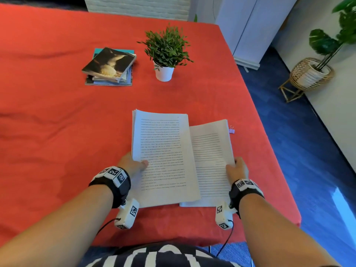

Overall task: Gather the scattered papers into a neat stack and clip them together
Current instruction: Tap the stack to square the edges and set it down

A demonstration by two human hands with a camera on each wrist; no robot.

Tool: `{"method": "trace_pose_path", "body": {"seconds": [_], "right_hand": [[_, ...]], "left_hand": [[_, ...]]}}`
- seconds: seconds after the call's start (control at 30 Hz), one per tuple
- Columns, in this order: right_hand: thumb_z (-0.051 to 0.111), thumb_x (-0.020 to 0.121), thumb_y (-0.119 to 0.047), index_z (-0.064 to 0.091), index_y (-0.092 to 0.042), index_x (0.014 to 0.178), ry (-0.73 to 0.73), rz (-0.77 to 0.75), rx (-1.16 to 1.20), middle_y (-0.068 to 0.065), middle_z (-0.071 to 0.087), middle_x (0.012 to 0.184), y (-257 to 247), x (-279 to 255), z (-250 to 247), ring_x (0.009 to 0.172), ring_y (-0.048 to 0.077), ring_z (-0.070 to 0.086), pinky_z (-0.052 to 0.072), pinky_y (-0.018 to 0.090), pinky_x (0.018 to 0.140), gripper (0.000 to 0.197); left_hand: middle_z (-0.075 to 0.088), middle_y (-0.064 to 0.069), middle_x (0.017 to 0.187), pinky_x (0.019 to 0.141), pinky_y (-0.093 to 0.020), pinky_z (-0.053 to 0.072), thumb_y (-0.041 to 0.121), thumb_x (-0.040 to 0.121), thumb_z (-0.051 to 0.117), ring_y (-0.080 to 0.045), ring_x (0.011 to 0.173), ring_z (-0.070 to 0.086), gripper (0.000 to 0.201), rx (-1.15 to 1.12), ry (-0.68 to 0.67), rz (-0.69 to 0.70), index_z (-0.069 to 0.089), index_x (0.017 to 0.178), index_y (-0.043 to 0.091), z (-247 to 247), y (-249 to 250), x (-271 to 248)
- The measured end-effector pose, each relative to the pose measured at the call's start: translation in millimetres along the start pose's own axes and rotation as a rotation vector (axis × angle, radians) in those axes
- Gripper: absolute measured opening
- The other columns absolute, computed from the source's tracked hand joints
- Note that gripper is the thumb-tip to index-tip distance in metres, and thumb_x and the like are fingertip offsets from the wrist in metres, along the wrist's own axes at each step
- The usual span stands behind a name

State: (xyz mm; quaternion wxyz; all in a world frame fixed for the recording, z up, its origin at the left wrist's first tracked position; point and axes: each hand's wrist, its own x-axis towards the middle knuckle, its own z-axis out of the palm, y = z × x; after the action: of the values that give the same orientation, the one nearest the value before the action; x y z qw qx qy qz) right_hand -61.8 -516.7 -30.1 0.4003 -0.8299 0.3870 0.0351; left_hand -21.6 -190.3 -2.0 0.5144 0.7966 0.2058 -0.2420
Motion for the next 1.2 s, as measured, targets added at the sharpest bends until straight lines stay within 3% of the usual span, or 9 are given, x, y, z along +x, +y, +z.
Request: {"method": "trace_pose_path", "body": {"seconds": [0.2, 0.33, 0.43, 0.57, 0.73, 0.87, 1.03, 1.13, 1.2], "right_hand": [[0.040, 0.091, -0.010, 0.046, -0.011, 0.131, -0.440, -0.093, -0.053, 0.007, 0.058, 0.112, -44, -21, 55, 0.103, 0.026, 0.057, 0.045, 0.035, 0.089, 0.040], [0.045, 0.080, -0.022, 0.065, -0.017, 0.106, -0.550, -0.129, -0.030, 0.008, 0.071, 0.105, -46, -13, 92, 0.100, 0.031, 0.066, 0.053, 0.049, 0.091, 0.034], [0.049, 0.084, -0.024, 0.063, -0.012, 0.092, -0.556, -0.100, 0.063, 0.006, 0.071, 0.092, -62, -33, 95, 0.093, 0.028, 0.065, 0.052, 0.046, 0.092, 0.020], [0.031, 0.088, -0.060, 0.057, -0.017, 0.117, -0.658, 0.005, 0.128, 0.003, 0.063, 0.116, -75, -45, 101, 0.106, 0.025, 0.059, 0.043, 0.042, 0.098, 0.058], [0.040, 0.092, -0.010, 0.043, -0.014, 0.126, -0.589, -0.194, -0.076, 0.003, 0.058, 0.110, -86, -51, 99, 0.096, 0.023, 0.056, 0.046, 0.034, 0.081, 0.034], [0.040, 0.082, 0.002, 0.050, -0.015, 0.111, -0.445, -0.299, 0.206, 0.000, 0.059, 0.094, -114, -53, 87, 0.087, 0.019, 0.056, 0.045, 0.028, 0.067, 0.035], [0.050, 0.084, 0.002, 0.054, -0.010, 0.101, -0.362, -0.483, 0.583, -0.003, 0.059, 0.086, -172, -62, 72, 0.075, 0.005, 0.055, 0.049, 0.028, 0.072, 0.021], [0.050, 0.076, 0.003, 0.059, -0.026, 0.095, -0.409, -0.515, 0.706, 0.000, 0.061, 0.090, -187, -69, 74, 0.082, 0.010, 0.055, 0.046, 0.031, 0.077, 0.036], [0.048, 0.065, 0.005, 0.060, -0.028, 0.097, -0.432, -0.521, 0.764, 0.002, 0.063, 0.091, -188, -72, 77, 0.086, 0.016, 0.057, 0.048, 0.034, 0.079, 0.047]], "left_hand": [[0.059, -0.014, 0.131, 0.092, -0.034, 0.043, 0.029, 0.093, 0.054, -0.032, 0.118, 0.057, 0.041, 0.085, -0.054, -0.056, 0.055, 0.128, 0.008, 7, -6, -5], [0.055, -0.019, 0.133, 0.099, -0.036, 0.043, 0.049, 0.095, 0.036, -0.035, 0.116, 0.056, 0.059, 0.053, 0.039, -0.095, 0.052, 0.130, 0.005, 4, -11, 2], [0.050, -0.020, 0.138, 0.101, -0.036, 0.038, 0.048, 0.096, 0.034, -0.036, 0.122, 0.051, 0.060, 0.062, 0.057, -0.097, 0.048, 0.133, 0.003, 2, -12, 4], [0.053, -0.014, 0.137, 0.099, -0.034, 0.039, 0.034, 0.098, 0.039, -0.032, 0.122, 0.052, 0.046, 0.011, 0.080, 0.016, 0.041, 0.137, 0.010, 2, -15, 5], [0.050, -0.007, 0.125, 0.100, -0.039, 0.039, -0.004, 0.086, 0.051, -0.030, 0.122, 0.050, 0.080, -0.135, 0.184, 0.030, 0.008, 0.149, 0.021, -1, -19, 6], [0.059, -0.002, 0.107, 0.090, -0.038, 0.047, -0.010, 0.079, 0.051, -0.029, 0.111, 0.059, 0.056, -0.302, 0.237, 0.159, 0.044, 0.127, 0.018, -24, 2, 9], [0.068, 0.007, 0.098, 0.078, -0.025, 0.054, 0.006, 0.087, 0.060, -0.006, 0.083, 0.066, 0.032, -0.564, 0.321, 0.470, 0.056, 0.117, 0.016, -61, 56, -6], [0.072, 0.016, 0.084, 0.076, -0.022, 0.054, 0.007, 0.083, 0.067, 0.004, 0.075, 0.067, 0.024, -0.596, 0.338, 0.511, 0.063, 0.106, 0.014, -69, 64, -10], [0.074, 0.014, 0.083, 0.081, -0.029, 0.052, 0.007, 0.078, 0.073, -0.002, 0.079, 0.068, 0.026, -0.574, 0.338, 0.497, 0.064, 0.100, 0.016, -71, 60, -8]]}}
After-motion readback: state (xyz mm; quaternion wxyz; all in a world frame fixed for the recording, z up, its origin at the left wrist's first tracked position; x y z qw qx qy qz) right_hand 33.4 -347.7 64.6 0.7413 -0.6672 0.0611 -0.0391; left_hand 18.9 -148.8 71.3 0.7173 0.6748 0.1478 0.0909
